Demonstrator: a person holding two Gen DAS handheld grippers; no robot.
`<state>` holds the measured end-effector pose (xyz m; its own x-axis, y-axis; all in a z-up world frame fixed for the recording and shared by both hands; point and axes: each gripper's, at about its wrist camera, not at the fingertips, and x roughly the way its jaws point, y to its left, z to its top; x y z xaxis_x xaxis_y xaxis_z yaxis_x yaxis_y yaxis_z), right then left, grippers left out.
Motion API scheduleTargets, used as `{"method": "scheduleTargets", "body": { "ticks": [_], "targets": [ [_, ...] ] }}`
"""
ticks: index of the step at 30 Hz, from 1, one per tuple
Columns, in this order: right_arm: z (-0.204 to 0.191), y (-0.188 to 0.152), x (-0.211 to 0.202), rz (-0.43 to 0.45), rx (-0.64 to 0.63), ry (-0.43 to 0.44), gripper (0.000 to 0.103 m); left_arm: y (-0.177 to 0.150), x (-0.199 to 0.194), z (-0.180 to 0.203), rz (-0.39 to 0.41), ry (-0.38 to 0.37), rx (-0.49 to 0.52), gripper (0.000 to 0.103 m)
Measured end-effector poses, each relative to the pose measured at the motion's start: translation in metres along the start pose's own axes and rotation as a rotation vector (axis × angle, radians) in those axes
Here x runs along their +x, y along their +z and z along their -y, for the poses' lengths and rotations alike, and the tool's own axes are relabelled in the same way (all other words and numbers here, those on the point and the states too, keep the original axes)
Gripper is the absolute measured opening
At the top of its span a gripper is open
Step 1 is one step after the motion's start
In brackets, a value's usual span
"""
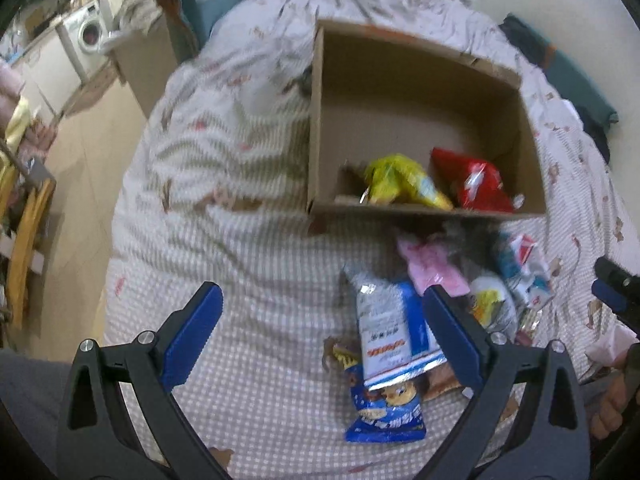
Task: Organize snacks
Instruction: 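Grasp the white-and-blue bag with the left tool while the right tool grasps the shrimp flakes bag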
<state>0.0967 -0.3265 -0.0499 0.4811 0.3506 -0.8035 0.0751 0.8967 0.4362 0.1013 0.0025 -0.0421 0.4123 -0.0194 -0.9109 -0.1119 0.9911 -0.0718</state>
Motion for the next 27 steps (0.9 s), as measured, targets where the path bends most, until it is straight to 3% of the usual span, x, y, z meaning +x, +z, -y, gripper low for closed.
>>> {"method": "scheduleTargets", "body": {
  "ticks": [3, 11, 17, 25, 26, 27],
  "targets": [
    [0.004, 0.0, 0.004, -0.018, 0.031, 0.012, 0.098, -0.009, 0.02, 0.004, -0.088, -0.007, 0.008, 0.099],
    [-0.004, 0.001, 0.009, -0.031, 0.02, 0.029, 0.098, -0.022, 0.065, 0.04, -0.229, -0.065, -0.027, 0.099],
    [0.0, 0.0, 0.011, -0.045, 0.041, 0.025, 0.098, -0.022, 0.097, 0.068, -0.255, -0.043, 0.006, 0.099],
    [0.001, 0.0, 0.012, -0.052, 0.044, 0.036, 0.098, -0.012, 0.108, 0.072, -0.265, -0.079, -0.085, 0.098],
    [0.0, 0.0, 0.012, -0.052, 0.043, 0.036, 0.098, -0.011, 0.108, 0.073, -0.264, -0.081, -0.079, 0.095],
    [0.0, 0.0, 0.013, -0.053, 0.043, 0.037, 0.098, -0.011, 0.11, 0.075, -0.269, -0.076, -0.075, 0.082]
  ]
}}
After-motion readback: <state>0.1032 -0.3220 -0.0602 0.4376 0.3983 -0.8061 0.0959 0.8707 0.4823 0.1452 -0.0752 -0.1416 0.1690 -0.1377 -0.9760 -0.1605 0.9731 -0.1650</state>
